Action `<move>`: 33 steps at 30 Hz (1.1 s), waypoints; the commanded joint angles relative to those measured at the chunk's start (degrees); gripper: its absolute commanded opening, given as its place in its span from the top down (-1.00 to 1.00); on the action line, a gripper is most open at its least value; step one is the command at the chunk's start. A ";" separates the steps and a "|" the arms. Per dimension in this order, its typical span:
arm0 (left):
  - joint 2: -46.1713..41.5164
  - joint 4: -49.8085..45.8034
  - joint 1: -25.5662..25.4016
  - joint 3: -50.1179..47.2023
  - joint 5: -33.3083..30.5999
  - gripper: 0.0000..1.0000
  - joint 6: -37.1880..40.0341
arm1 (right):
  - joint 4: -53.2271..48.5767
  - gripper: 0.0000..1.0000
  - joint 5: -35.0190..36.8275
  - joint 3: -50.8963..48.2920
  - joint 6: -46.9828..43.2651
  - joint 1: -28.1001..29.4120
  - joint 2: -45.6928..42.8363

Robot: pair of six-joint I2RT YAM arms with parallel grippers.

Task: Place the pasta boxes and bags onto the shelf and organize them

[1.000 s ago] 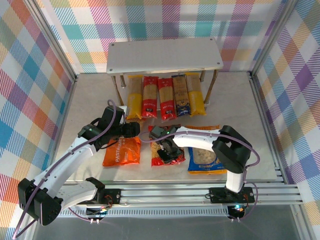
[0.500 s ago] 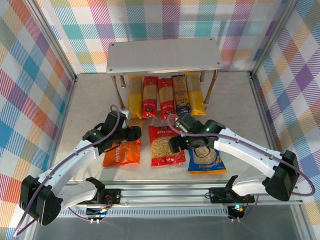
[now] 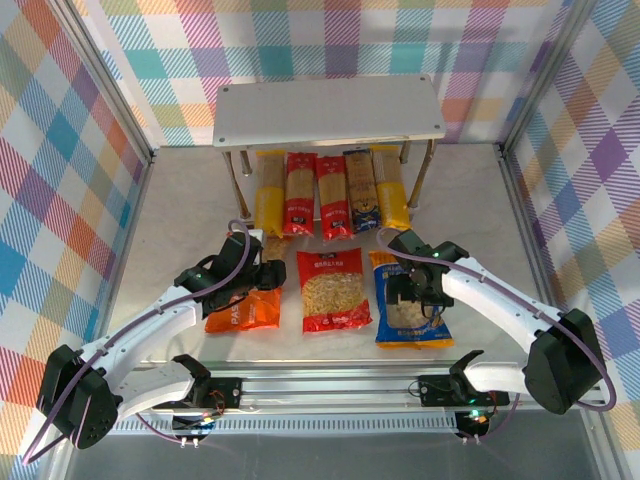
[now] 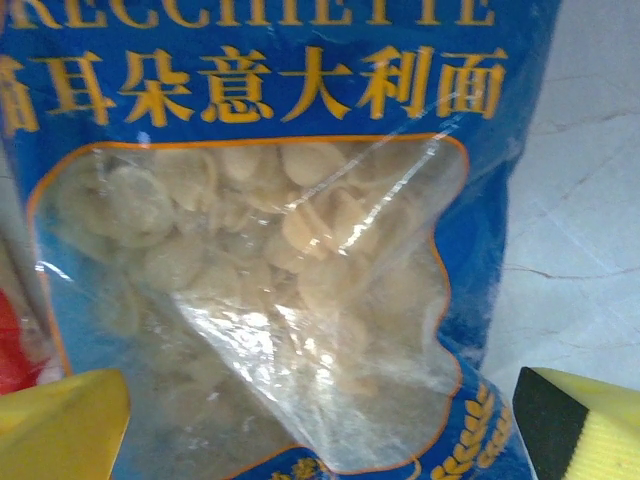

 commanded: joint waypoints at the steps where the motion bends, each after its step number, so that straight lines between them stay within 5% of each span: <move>1: -0.70 0.63 -0.46 0.58 -1.06 -0.24 -0.55 | 2.64 -0.98 -3.66 0.10 0.68 -0.21 -0.36; 24: -0.30 -0.86 -0.46 2.18 -1.92 -0.25 0.40 | 7.92 -1.00 -6.80 -3.28 -0.13 -4.14 11.39; 33: 0.49 -1.11 -0.46 3.22 -1.92 -0.25 0.90 | 9.50 -0.45 -11.20 -5.64 -1.22 -4.86 14.03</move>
